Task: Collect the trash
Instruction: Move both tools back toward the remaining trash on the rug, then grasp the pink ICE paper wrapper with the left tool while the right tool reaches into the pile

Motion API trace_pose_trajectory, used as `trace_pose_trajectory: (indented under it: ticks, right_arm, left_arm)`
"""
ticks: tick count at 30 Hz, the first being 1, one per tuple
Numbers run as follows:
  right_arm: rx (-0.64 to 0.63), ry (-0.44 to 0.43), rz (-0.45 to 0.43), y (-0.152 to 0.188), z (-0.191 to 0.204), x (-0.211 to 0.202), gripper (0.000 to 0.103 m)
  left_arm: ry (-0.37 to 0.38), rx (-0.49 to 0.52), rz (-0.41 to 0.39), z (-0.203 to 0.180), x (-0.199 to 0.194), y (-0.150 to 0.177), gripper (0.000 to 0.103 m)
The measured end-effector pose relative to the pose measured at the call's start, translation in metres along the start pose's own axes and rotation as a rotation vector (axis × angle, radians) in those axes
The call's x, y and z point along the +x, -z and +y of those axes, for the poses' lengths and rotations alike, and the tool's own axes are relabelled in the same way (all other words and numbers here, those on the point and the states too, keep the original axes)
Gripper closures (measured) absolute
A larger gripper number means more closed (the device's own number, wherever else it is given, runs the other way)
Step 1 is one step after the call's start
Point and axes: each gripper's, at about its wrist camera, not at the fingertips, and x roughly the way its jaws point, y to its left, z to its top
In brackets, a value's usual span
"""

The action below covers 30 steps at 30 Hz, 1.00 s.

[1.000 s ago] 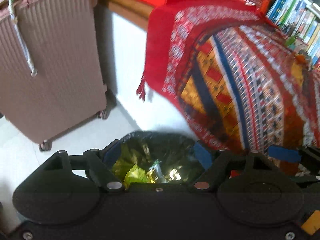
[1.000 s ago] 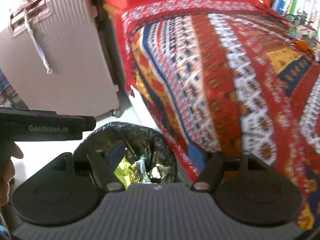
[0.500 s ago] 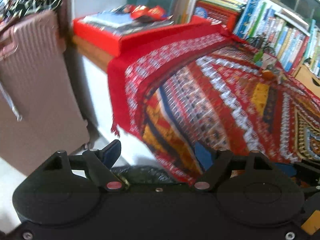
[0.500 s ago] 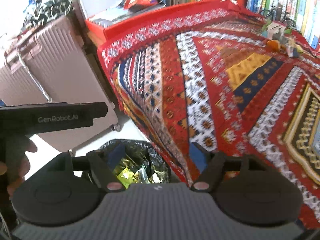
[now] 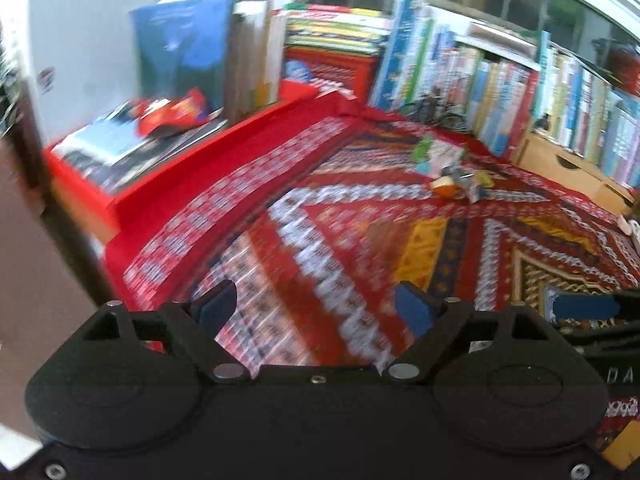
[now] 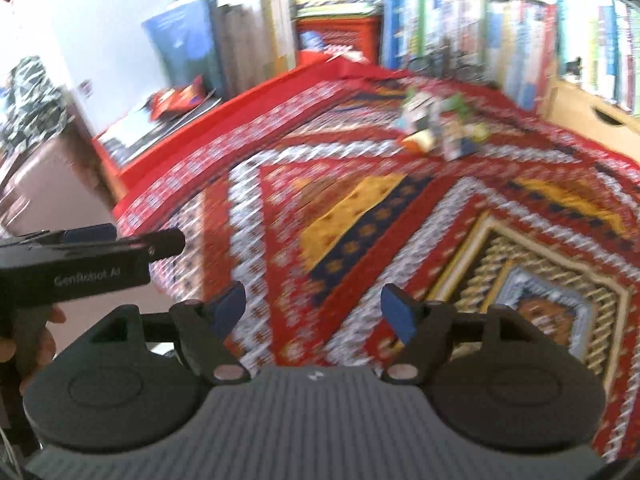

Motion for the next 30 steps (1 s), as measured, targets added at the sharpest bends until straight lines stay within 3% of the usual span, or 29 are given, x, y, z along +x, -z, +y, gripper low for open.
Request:
trace_pose_trajectory:
  ticks: [5,14,30]
  right_arm:
    - [0.017,0.072,-0.042,-0.028,-0.035,0.001,0.020]
    - [0.044,0.147,-0.069,-0.078,-0.102,0.017,0.020]
    - [-0.017,0.144,-0.072,-0.140,-0.161,0.078,0.017]
  left_arm:
    - [0.043,0.052,-0.017,-0.037,0.023,-0.031,0.017]
    - [0.092,0.034,0.006,-0.080,0.081,-0.085,0.017]
    - [0.165,0.039,0.071,-0.136,0.205,-0.157,0.017]
